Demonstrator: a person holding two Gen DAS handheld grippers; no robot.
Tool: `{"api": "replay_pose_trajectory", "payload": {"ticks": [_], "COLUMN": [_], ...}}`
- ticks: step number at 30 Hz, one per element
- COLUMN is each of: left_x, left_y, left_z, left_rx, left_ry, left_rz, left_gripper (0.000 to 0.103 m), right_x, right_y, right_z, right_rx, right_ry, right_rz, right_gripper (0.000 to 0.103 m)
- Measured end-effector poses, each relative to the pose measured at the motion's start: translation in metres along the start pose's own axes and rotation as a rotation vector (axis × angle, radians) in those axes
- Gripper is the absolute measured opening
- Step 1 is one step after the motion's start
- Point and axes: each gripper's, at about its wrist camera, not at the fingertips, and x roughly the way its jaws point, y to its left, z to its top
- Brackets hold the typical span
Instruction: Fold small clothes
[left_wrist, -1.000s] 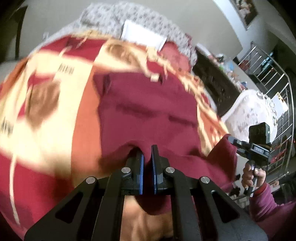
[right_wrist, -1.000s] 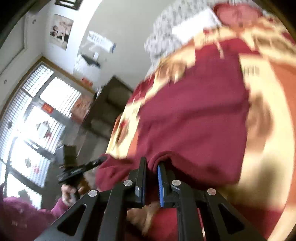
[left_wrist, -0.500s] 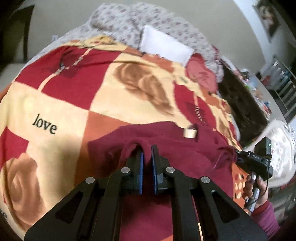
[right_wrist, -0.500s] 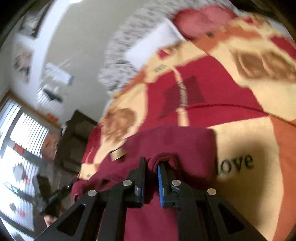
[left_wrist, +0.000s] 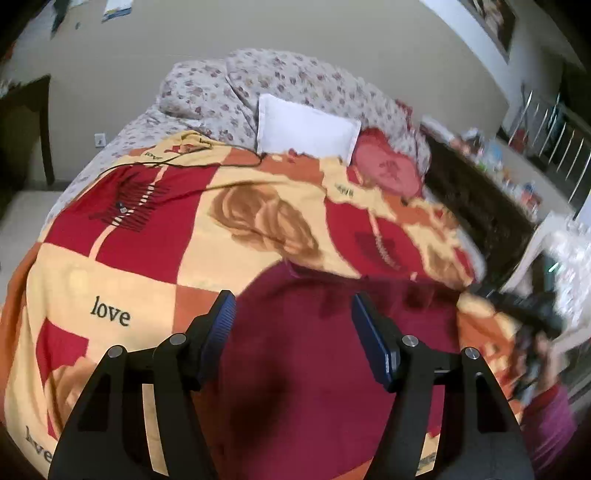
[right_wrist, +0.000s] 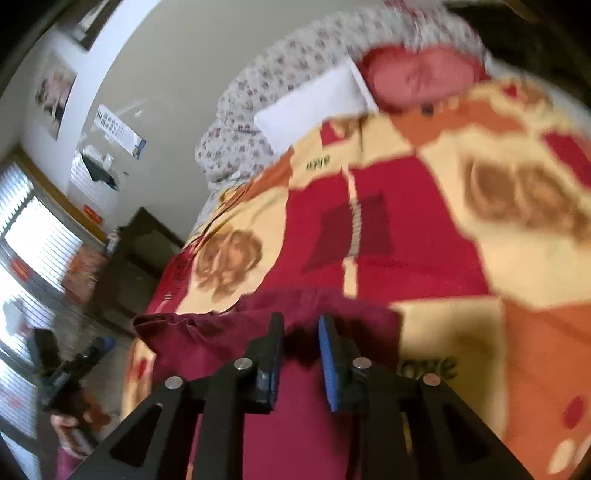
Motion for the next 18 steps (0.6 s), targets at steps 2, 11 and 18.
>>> {"api": "replay_pose_trajectory", "payload": {"ticks": [2, 11, 18], "left_x": [0.019, 0.086, 0.120], "left_y": [-0.004, 0.026, 0.061], "left_z": [-0.003, -0.010, -0.012], "left_rx": [0.018, -0.087, -0.203], "left_ry": [0.026, 0.122, 0.185], "left_rz": [0.033, 0.155, 0.207], "left_gripper": [0.065, 0.065, 0.065], "right_x": [-0.008, 0.077, 0.115], "right_y": [-0.002, 0.014, 0.009], "right_z": [0.005, -0.005, 0.010], "right_rx": [0.012, -0.137, -0.156], "right_ry": [-0.039, 0.110, 0.122], "right_rz": [0.014, -0.065, -0.157], "right_gripper": [0.022, 0.022, 0.022]}}
